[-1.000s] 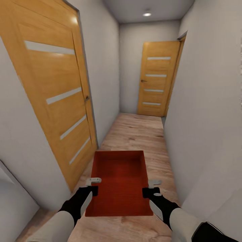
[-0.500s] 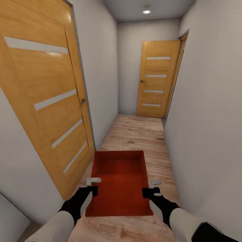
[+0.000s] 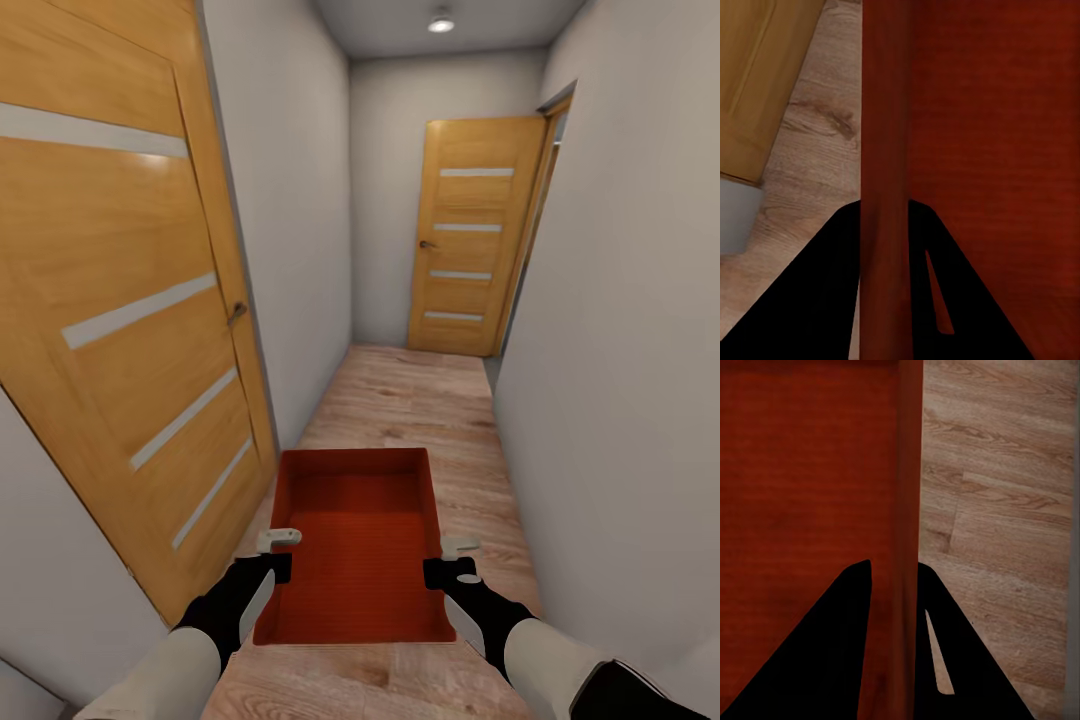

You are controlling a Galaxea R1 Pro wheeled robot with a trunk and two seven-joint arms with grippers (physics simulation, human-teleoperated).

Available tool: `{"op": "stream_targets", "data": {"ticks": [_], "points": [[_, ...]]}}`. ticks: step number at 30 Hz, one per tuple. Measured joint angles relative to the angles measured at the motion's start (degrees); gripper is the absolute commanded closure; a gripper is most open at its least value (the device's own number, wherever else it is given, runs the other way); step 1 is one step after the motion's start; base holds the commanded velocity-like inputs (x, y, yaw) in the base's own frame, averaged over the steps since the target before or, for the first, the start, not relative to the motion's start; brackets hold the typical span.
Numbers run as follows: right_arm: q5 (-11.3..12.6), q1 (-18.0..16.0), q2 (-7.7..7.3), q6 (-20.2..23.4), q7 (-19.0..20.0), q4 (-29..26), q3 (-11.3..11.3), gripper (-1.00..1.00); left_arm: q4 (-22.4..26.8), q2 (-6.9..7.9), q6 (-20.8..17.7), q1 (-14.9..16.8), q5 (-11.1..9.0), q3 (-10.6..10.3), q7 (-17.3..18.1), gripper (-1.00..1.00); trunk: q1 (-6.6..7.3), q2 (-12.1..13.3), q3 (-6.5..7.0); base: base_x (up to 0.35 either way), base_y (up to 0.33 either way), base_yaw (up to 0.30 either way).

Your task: Move the two storage containers from the living room to the garage. In the garage, place one container on the floor and stack the other container on top of it (either order is fine).

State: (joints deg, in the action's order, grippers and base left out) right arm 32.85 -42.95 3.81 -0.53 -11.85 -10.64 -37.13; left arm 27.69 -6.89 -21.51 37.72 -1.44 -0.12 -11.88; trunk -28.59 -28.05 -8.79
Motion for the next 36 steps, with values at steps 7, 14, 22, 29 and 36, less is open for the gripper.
{"op": "stream_targets", "data": {"ticks": [7,14,22,29,36], "points": [[0.0,0.0,0.00,0.0,0.0,0.0,0.0,1.00,0.0,0.00,0.0,0.0,0.0,0.0,0.0,1.00,0.00,0.0,0.00,0.323,0.000,0.000],[0.0,0.0,-0.01,0.0,0.0,0.0,0.0,1.00,0.0,-0.01,0.0,0.0,0.0,0.0,0.0,1.00,0.00,0.0,0.00,0.322,0.000,0.000],[0.0,0.0,0.01,0.0,0.0,0.0,0.0,1.00,0.0,0.01,0.0,0.0,0.0,0.0,0.0,1.00,0.00,0.0,0.00,0.323,0.000,-0.009],[0.0,0.0,-0.03,0.0,0.0,0.0,0.0,1.00,0.0,-0.02,0.0,0.0,0.0,0.0,0.0,1.00,0.00,0.0,0.00,0.323,0.000,-0.175],[0.1,0.0,-0.03,0.0,0.0,0.0,0.0,1.00,-0.1,-0.02,0.0,0.0,0.0,0.0,0.0,1.00,0.00,0.0,0.00,0.323,0.000,-0.224]]}}
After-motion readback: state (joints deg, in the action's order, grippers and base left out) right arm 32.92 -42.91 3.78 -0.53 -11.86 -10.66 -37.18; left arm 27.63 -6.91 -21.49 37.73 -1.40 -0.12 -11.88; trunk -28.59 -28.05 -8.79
